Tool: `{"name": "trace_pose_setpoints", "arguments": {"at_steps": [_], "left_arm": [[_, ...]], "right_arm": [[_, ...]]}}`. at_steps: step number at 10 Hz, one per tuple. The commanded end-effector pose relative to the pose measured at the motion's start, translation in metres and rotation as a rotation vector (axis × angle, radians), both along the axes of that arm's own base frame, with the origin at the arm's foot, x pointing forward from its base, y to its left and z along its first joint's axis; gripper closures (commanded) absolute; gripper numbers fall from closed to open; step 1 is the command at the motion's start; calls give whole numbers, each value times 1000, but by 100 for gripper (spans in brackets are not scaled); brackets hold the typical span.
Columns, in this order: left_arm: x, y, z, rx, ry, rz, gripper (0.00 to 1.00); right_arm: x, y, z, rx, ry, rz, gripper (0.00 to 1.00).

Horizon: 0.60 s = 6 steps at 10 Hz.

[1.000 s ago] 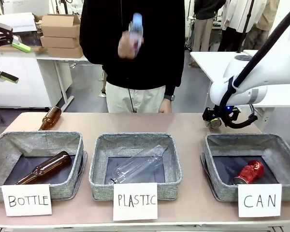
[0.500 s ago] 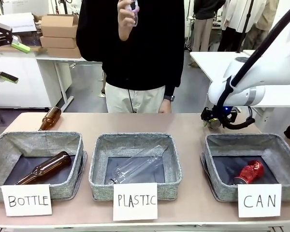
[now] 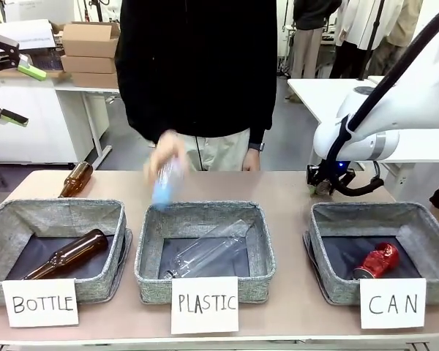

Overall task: Sort the can waste into the basket.
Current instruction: Pick up the can waste from the table and place it in the right Fabric basket.

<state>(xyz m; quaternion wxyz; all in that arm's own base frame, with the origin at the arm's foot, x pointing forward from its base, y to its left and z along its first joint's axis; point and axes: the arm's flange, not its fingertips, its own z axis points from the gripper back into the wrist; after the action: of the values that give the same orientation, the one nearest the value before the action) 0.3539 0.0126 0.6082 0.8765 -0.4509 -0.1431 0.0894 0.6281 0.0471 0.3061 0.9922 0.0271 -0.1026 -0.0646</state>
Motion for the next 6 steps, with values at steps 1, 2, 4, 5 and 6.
{"name": "trace_pose_setpoints", "arguments": {"at_steps": [1,2,4,5,6], "left_arm": [[-2,2,2,6,7,-1,0],[-2,2,2,6,7,-1,0],[-2,2,2,6,7,-1,0],[-2,2,2,6,7,-1,0],[-2,2,2,6,7,-1,0]], "right_arm": [[7,1,1,-16,0,-6,86],[7,2,0,-14,4,-3,96],[6,2,0,-15,5,5,100],[6,2,0,-14,4,7,100],[-1,0,14,-8,-14,10,100]]}}
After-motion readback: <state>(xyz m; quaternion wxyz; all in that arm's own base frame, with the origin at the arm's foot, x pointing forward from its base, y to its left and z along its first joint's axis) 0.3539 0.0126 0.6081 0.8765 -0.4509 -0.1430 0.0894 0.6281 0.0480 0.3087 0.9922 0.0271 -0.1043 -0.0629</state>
